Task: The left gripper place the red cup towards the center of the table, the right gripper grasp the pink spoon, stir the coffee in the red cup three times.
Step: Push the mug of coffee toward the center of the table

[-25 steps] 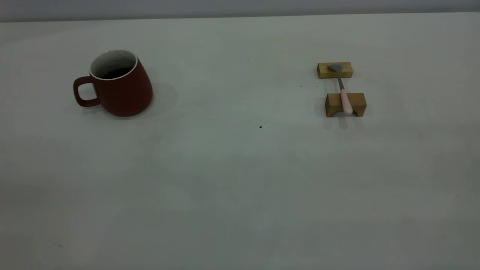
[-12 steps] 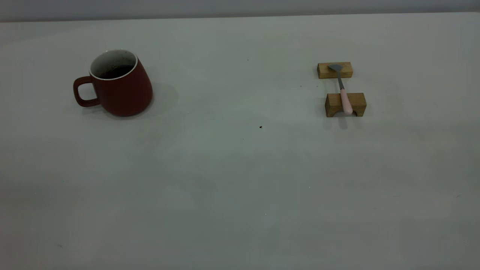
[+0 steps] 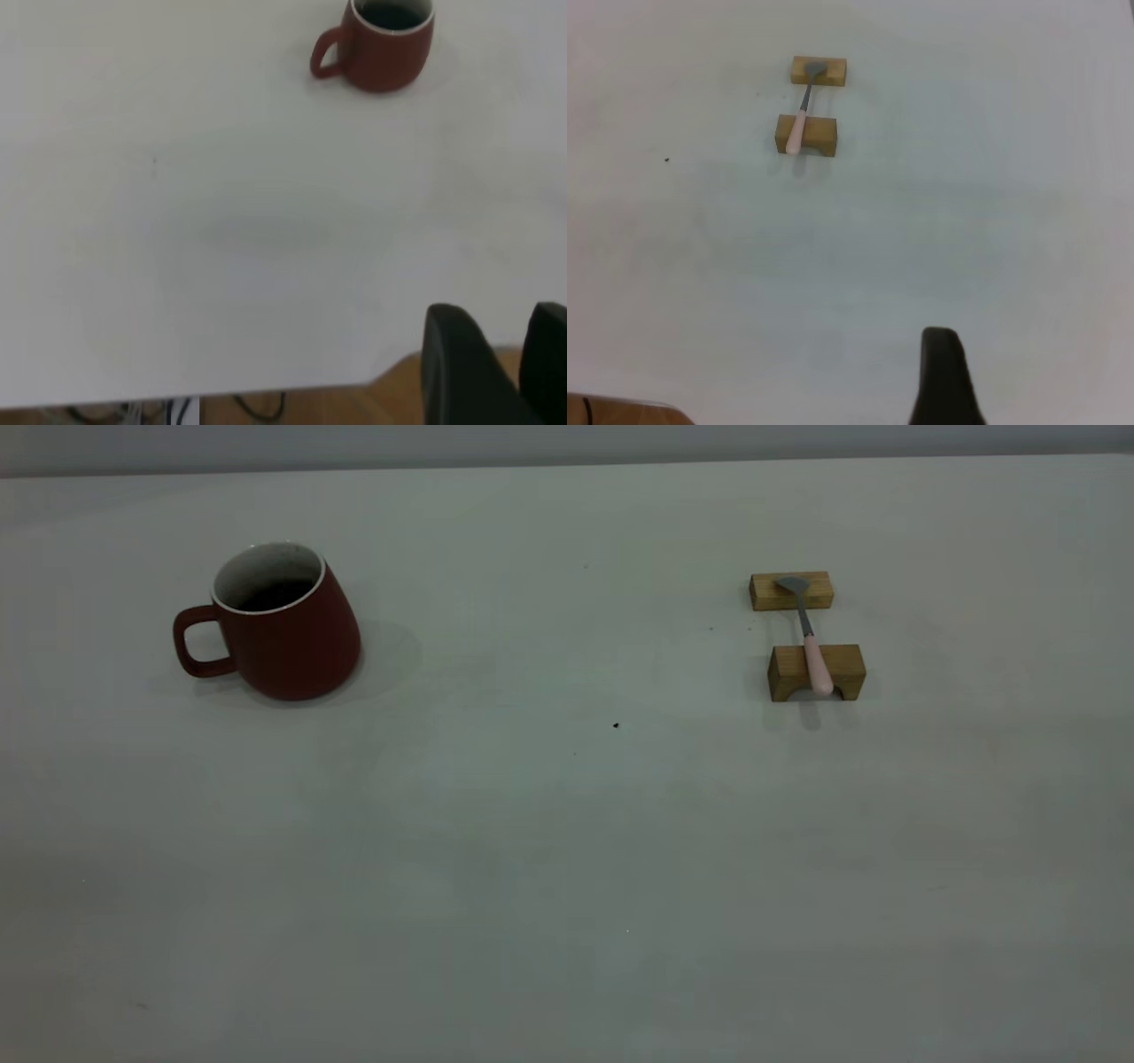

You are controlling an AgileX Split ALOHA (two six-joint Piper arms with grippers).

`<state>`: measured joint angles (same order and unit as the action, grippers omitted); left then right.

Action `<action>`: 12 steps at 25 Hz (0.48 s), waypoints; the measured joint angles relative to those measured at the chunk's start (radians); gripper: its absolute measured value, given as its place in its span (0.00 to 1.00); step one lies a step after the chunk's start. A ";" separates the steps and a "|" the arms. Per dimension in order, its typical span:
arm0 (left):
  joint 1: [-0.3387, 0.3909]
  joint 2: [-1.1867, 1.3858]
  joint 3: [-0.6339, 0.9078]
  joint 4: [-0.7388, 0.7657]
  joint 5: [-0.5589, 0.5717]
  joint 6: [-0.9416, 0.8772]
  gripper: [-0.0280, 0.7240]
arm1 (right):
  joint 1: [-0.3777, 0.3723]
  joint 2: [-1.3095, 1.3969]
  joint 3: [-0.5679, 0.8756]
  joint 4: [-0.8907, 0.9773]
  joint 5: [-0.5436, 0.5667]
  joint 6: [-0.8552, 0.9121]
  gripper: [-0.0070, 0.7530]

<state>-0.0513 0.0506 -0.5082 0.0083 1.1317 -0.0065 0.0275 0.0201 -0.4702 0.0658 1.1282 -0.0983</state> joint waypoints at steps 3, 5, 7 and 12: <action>0.000 0.150 -0.055 0.000 -0.006 0.007 0.36 | 0.000 0.000 0.000 0.000 0.000 0.000 0.77; 0.000 0.289 -0.093 0.000 -0.032 0.040 0.36 | 0.000 0.000 0.000 0.000 0.000 0.000 0.77; 0.000 0.464 -0.133 0.000 -0.076 0.077 0.36 | 0.000 0.000 0.000 0.000 0.000 0.000 0.77; 0.000 0.859 -0.259 0.007 -0.252 0.221 0.45 | 0.000 -0.001 0.000 0.000 0.000 0.000 0.77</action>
<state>-0.0513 0.9095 -0.7671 0.0158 0.8797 0.2148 0.0275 0.0193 -0.4702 0.0654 1.1282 -0.0983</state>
